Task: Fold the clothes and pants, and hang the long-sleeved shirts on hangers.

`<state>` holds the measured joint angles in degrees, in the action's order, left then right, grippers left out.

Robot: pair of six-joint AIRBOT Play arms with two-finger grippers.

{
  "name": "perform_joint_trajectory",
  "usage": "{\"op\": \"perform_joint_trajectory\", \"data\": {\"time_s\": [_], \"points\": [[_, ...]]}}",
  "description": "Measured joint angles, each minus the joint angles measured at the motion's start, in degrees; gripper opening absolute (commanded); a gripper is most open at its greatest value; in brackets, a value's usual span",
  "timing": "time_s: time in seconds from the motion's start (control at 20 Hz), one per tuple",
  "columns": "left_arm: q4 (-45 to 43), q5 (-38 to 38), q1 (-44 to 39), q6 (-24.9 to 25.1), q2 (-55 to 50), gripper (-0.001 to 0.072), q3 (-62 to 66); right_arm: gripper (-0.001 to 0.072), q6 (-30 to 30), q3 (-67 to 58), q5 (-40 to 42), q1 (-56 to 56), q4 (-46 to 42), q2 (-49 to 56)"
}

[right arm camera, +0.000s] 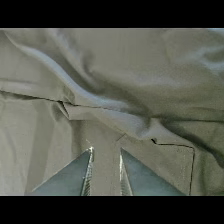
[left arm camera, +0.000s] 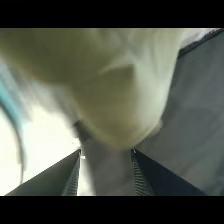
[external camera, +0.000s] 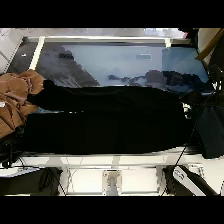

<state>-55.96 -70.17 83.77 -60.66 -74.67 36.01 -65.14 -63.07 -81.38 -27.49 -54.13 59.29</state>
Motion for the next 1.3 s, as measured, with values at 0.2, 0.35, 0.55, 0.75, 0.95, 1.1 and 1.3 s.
{"op": "perform_joint_trajectory", "data": {"time_s": [0.2, 0.35, 0.55, 0.75, 0.95, 1.1, 1.3], "points": [[2.2, 0.8, -3.7, 0.9, -2.6, 0.0114, 0.1, 0.0203, -0.3, 0.0, 0.0, 0.0, 0.0, 0.0], [2.6, 3.1, -7.6, 1.3, -3.1, 0.001, 0.1, 0.0203, -0.3, -0.2, -0.1, 0.0, -0.2, -0.1], [4.5, 4.2, -11.1, 1.7, -1.2, 0.001, 0.9, 0.0216, -0.3, -1.9, -0.2, -1.2, -4.4, -1.7], [10.8, 3.7, -13.3, 2.6, 3.5, 0.0009, 2.1, 0.0355, -1.2, -0.1, 1.5, -10.6, -8.1, -5.3], [14.8, 3.6, -17.1, 3.9, 8.2, 0.0009, 2.6, 0.0386, -1.3, 9.7, 0.2, -26.1, -9.0, -6.6], [16.1, 3.5, -19.7, 4.3, 9.9, 0.0009, 2.7, 0.0533, 1.7, 19.4, 0.2, -37.5, -6.9, -6.3], [16.7, 3.6, -21.4, 4.5, 10.7, 0.0009, 2.8, 0.0542, 4.0, 29.0, 1.9, -46.3, -5.6, -4.4]]}}
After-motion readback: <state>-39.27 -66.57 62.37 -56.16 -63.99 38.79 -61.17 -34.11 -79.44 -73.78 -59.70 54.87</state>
